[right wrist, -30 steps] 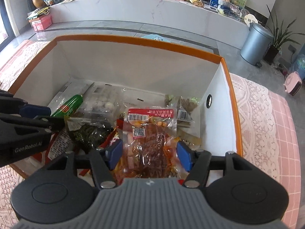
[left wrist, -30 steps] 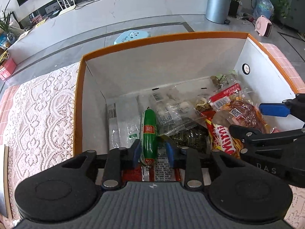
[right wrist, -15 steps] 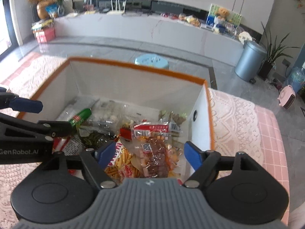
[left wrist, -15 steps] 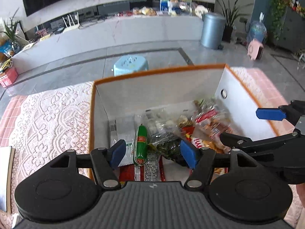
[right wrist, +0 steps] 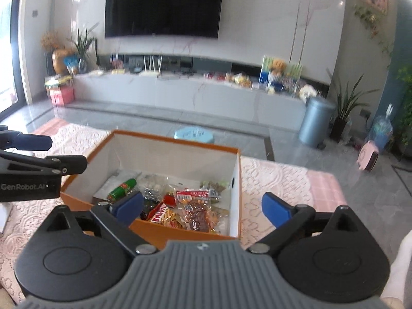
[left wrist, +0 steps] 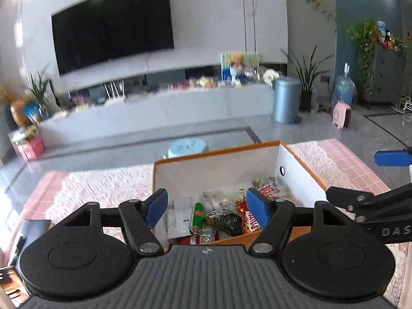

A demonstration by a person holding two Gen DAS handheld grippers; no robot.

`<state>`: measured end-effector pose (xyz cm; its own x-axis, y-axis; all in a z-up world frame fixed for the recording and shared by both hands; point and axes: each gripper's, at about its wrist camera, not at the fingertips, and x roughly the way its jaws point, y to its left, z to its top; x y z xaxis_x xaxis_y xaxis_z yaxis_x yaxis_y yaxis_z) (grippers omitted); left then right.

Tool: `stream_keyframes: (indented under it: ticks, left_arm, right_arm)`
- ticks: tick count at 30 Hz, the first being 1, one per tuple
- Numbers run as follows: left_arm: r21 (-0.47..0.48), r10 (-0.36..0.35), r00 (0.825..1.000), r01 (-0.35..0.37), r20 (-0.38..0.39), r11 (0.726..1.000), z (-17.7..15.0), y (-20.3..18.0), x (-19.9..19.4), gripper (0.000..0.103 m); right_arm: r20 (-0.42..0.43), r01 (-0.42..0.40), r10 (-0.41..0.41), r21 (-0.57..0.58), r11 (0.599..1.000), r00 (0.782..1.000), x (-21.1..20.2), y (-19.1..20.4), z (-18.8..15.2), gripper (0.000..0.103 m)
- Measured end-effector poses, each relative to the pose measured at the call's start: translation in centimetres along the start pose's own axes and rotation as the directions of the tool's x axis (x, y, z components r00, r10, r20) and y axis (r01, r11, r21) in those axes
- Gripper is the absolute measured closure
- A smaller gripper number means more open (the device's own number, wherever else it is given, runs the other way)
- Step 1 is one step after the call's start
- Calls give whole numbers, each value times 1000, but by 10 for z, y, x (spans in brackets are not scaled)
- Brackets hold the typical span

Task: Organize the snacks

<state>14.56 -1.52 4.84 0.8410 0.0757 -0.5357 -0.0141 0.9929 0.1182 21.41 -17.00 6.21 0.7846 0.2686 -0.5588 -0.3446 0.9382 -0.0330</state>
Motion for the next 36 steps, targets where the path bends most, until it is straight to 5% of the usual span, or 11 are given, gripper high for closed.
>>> stream_keyframes:
  ticks: [12,20,28,36]
  left_arm:
    - [-11,3,994,-2,111,1000,-36,-2,-54,17]
    - [-21,-22,994,25,105,999,-58,-5,-69,17]
    - [-76,-9,998,14,63,997,-70,3,-59,16]
    - [-48,22,999,-24,-41,999,-90,3,-41,16]
  right_arm:
    - [171,77,-98,123,989,980,-99,21,-50,7]
    - [233,182,-211,138,973,949,-122,44,-83,7]
    - [281,214,-231,91,973,931,-123,60,-109,4]
    - [176,160,-172,85,984,969,-96,59,-118,4]
